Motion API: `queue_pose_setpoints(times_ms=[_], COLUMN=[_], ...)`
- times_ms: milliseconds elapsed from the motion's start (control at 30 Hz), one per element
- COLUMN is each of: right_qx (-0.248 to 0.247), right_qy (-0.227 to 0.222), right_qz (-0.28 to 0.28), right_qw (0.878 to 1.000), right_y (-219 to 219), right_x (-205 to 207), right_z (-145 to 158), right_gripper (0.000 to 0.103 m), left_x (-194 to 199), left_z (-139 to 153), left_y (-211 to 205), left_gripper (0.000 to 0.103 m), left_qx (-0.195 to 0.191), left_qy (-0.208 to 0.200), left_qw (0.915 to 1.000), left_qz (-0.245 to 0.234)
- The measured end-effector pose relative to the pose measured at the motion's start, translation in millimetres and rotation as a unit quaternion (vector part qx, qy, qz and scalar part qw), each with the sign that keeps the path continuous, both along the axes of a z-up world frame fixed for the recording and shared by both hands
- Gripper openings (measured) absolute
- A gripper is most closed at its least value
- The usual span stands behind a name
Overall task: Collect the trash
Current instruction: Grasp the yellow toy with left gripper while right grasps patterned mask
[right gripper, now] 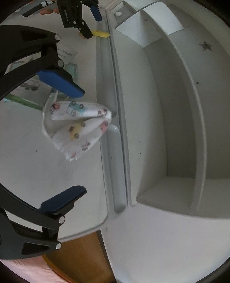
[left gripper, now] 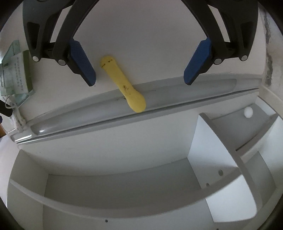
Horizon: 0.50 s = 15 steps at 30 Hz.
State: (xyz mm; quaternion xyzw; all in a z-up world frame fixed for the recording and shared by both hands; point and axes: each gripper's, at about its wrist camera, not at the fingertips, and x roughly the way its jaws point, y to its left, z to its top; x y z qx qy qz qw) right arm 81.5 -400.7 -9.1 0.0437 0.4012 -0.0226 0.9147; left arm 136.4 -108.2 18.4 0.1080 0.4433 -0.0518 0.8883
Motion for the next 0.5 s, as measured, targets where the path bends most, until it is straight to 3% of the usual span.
queue_pose_setpoints(times_ms=[133,200,233,400,433,467,500], right_qx=[-0.032,-0.021,-0.018,-0.016,-0.018,-0.019,-0.02], right_qy=[0.008,0.011,0.008,0.007,0.005,0.0,-0.004], right_qz=[0.01,0.013,0.013,0.015,0.016,0.018,0.022], right_qw=[0.999,1.0,1.0,1.0,1.0,1.0,1.0], right_y=[7,4,2,-5,-5,-4,-3], right_x=[4,4,3,3,3,1,0], right_z=[-9,-10,-10,-8,-8,-7,-6], right_gripper=[0.096,0.096,0.095,0.077,0.064,0.041,0.03], left_x=[5,6,6,6,5,5,5], left_z=[-4,-7,-8,-9,-9,-10,-10], left_y=[8,17,17,16,15,17,18], left_gripper=[0.097,0.097,0.097,0.097,0.097,0.096,0.09], left_qx=[-0.031,-0.065,-0.06,-0.062,-0.063,-0.061,-0.061], left_qy=[0.009,0.017,0.013,0.011,0.012,0.011,0.009], left_qw=[0.9994,0.9977,0.9981,0.998,0.998,0.9981,0.998], left_qz=[0.007,0.011,0.004,0.001,-0.001,-0.005,-0.01])
